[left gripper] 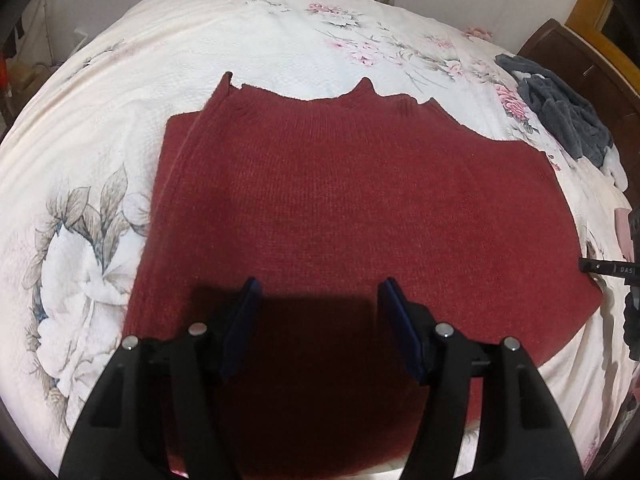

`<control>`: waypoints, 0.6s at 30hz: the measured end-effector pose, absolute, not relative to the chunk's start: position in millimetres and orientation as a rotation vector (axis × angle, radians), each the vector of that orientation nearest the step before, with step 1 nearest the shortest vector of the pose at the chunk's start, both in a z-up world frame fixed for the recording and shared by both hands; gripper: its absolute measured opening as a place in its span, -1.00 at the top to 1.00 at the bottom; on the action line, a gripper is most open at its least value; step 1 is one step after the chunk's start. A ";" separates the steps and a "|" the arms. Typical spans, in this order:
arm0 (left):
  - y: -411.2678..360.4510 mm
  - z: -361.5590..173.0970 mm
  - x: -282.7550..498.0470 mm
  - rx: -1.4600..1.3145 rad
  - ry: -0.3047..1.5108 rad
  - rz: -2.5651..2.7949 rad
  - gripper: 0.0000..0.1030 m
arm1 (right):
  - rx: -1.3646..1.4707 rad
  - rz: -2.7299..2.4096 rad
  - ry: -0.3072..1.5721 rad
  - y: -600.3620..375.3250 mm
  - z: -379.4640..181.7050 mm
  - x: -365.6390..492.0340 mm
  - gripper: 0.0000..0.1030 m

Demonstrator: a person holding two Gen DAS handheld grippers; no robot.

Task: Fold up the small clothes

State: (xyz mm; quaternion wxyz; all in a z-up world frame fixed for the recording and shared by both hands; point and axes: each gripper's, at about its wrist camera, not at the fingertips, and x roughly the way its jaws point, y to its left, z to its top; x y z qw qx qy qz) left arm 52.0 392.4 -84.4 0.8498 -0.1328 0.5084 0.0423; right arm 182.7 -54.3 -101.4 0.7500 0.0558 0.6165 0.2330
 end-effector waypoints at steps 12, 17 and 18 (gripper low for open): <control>368.8 -65.1 66.7 -0.339 1.053 0.045 -0.25 | 0.309 0.549 1.332 -67.6 -92.3 200.5 0.13; 359.2 -72.6 79.5 -0.336 1.065 0.044 -0.28 | 0.331 0.564 1.361 -55.4 -109.2 208.0 0.12; 358.4 -75.0 81.9 -0.335 1.068 0.046 -0.29 | 0.342 0.571 1.366 -53.2 -113.1 208.8 0.13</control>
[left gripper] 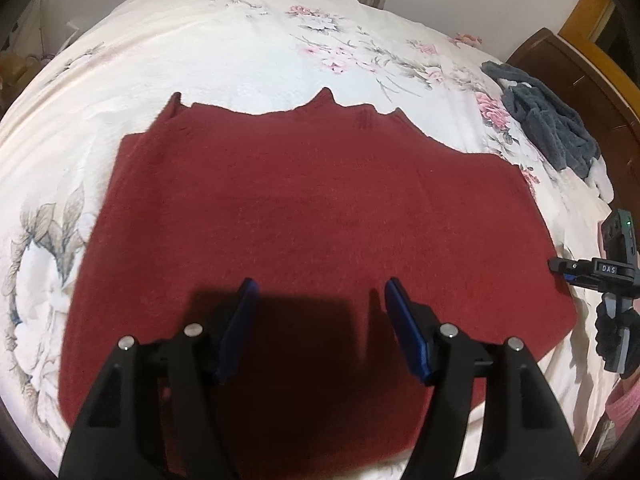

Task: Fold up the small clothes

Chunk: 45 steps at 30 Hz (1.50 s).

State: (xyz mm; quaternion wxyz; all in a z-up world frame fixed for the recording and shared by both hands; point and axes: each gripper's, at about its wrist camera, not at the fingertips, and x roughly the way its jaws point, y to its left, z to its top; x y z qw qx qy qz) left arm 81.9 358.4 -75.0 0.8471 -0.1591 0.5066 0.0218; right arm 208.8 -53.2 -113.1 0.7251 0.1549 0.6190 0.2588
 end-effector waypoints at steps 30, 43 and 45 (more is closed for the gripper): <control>361.6 -87.8 84.3 -0.323 1.082 0.038 -0.31 | 0.381 0.587 1.335 -45.0 -132.9 208.4 0.52; 357.3 -91.3 86.4 -0.295 1.075 0.031 -0.39 | 0.385 0.583 1.329 -47.1 -136.2 207.5 0.51; 357.4 -91.2 86.3 -0.295 1.074 0.029 -0.40 | 0.383 0.582 1.330 -46.2 -136.0 207.9 0.51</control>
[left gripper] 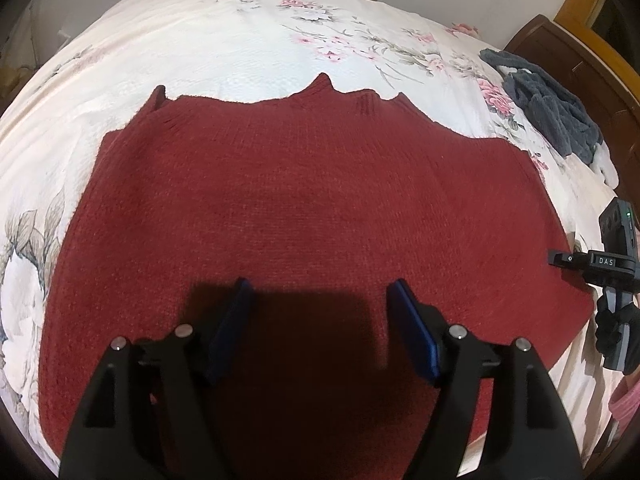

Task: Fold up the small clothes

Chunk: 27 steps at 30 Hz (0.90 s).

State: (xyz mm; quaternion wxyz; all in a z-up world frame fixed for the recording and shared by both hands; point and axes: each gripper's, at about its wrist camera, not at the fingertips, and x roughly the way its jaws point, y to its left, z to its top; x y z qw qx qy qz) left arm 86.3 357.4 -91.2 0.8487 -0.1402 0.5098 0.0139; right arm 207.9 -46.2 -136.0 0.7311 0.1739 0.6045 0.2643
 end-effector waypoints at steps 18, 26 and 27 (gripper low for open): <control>373.7 -72.9 72.0 -0.430 1.042 -0.015 -0.40 | 0.340 0.663 1.270 -3.2 -66.8 203.6 0.57; 379.5 -59.4 61.7 -0.477 1.007 -0.052 -0.40 | 0.162 0.790 1.252 93.4 -33.2 190.4 0.57; 380.3 -57.7 60.7 -0.481 1.003 -0.054 -0.40 | 0.133 0.797 1.259 105.6 -35.4 188.6 0.57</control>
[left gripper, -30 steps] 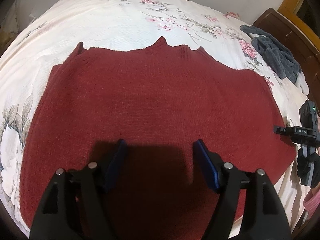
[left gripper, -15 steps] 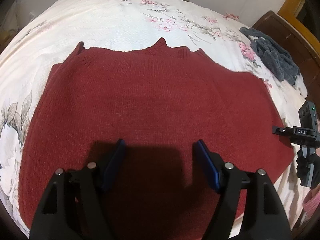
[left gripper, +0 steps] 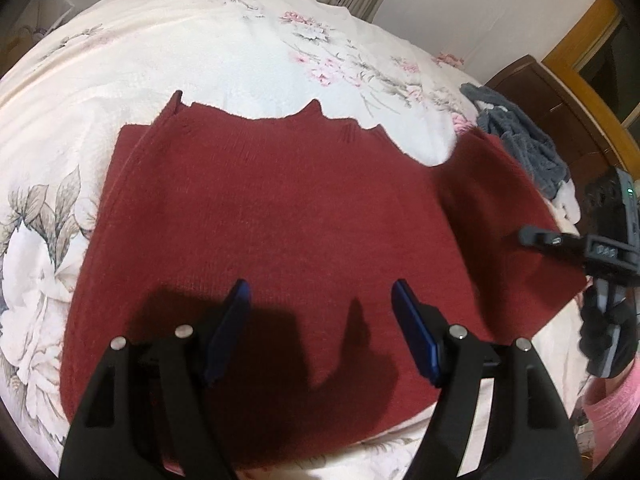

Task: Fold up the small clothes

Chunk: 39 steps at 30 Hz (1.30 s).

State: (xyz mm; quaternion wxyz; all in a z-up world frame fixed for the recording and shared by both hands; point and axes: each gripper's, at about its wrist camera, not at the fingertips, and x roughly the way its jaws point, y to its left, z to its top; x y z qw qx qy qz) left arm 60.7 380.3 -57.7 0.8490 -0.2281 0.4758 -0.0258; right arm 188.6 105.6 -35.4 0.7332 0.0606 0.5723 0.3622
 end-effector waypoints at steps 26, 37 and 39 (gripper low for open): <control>355.9 -56.2 89.9 -0.707 0.995 -0.223 -0.38 | 0.219 0.865 1.252 107.2 -12.5 178.0 0.08; 321.1 -86.7 129.0 -0.844 1.050 -0.252 -0.37 | 0.315 0.665 1.349 2.9 -82.2 187.3 0.09; 315.8 -88.4 133.8 -0.834 1.056 -0.252 -0.37 | 0.317 0.653 1.361 -5.3 -92.4 187.2 0.09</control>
